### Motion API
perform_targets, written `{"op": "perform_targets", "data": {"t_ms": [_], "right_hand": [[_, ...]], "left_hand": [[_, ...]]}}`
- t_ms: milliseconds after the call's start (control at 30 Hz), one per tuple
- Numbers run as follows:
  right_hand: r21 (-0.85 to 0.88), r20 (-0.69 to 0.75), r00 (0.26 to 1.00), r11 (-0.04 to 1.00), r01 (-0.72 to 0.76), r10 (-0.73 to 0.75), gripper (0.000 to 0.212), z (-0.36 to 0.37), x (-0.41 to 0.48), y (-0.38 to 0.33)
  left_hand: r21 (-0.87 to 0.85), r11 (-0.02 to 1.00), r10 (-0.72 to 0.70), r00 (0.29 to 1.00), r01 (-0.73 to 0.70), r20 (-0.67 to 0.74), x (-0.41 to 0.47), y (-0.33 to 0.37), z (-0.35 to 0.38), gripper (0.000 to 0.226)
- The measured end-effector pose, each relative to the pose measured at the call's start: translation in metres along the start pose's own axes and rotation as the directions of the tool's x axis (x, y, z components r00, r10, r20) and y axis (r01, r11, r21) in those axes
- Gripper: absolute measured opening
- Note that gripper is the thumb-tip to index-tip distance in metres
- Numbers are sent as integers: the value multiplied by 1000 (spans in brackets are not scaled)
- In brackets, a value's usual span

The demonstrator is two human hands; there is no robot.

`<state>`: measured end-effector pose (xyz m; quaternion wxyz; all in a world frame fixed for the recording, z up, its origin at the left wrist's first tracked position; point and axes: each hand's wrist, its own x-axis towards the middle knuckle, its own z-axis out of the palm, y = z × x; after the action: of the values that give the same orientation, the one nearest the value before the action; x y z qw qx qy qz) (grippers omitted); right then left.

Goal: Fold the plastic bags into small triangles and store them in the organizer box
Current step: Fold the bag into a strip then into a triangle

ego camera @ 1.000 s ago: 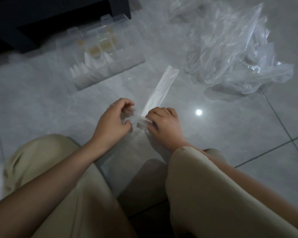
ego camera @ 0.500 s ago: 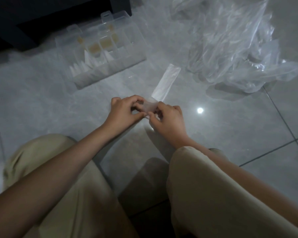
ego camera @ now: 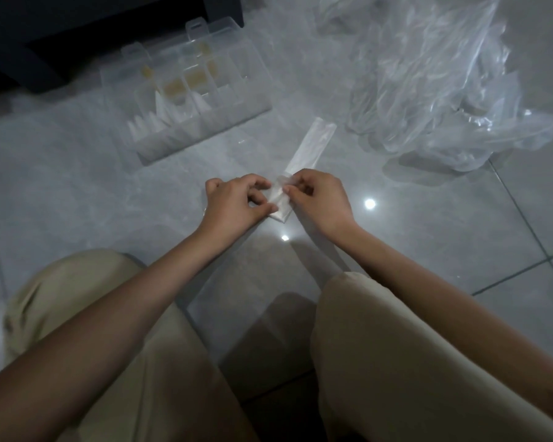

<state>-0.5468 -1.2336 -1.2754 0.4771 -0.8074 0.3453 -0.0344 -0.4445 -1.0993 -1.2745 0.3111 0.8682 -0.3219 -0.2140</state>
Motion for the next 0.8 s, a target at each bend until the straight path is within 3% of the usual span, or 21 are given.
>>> {"op": "perform_targets", "data": {"t_ms": [467,800], "right_hand": [[-222,-27,1000,975,-20,14,6,1,3,-7],[-212,-17,1000,977,-10,6,2,-3,4,-5]], "left_hand": [[155,988,8,997,5,-79,-5,4,8,42],[197,980,-5,996,22,-89,-7,5,11,42]]}}
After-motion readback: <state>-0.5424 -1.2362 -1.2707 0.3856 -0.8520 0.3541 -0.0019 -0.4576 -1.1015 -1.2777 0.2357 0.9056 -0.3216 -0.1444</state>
